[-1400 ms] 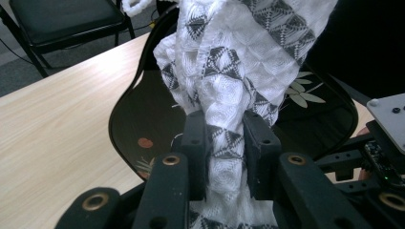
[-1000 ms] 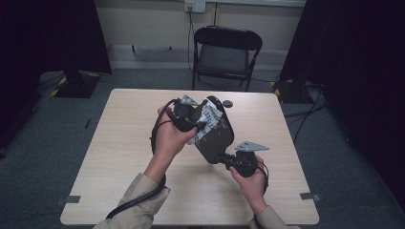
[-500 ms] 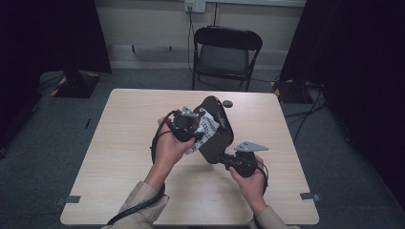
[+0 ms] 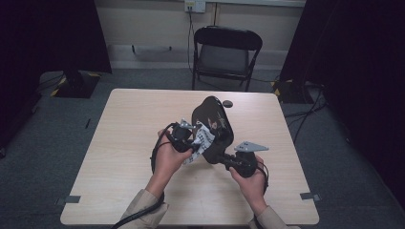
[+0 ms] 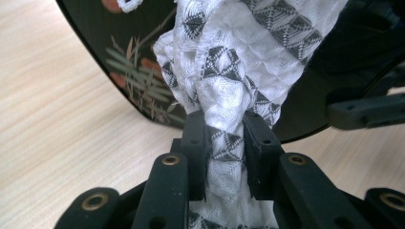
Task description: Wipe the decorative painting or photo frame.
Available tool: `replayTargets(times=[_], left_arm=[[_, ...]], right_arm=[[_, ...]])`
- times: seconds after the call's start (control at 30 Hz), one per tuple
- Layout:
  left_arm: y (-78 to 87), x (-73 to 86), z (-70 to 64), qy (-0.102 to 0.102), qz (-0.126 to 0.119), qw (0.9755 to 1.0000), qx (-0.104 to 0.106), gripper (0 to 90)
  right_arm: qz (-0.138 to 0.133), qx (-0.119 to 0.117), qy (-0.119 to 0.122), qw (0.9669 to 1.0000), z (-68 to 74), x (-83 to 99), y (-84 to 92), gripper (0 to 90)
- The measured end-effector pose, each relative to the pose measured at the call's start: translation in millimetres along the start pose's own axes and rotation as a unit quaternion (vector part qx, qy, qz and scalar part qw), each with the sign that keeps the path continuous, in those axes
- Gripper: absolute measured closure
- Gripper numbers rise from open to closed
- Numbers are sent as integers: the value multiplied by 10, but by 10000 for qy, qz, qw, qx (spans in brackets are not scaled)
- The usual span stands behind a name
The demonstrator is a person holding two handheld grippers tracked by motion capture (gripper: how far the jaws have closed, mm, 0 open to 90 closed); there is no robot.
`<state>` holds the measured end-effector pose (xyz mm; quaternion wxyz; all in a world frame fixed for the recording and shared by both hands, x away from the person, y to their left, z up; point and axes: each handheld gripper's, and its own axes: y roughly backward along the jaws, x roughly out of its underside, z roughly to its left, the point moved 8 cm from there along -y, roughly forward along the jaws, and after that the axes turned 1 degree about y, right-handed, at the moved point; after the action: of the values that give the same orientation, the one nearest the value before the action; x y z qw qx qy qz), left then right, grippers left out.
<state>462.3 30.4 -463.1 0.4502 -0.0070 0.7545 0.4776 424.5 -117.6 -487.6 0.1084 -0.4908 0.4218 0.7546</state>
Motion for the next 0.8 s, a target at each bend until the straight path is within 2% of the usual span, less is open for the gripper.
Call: replayTargets(times=[0.27,0.8], left_arm=[[-155,237,41,153,224,9996,28,732],[-302,522,72,133,550,9984,-80,735]], right_arm=[[-10,1,9,10000,1,-2,13,779],[-21,15,66,10000,12,-4,24,777]])
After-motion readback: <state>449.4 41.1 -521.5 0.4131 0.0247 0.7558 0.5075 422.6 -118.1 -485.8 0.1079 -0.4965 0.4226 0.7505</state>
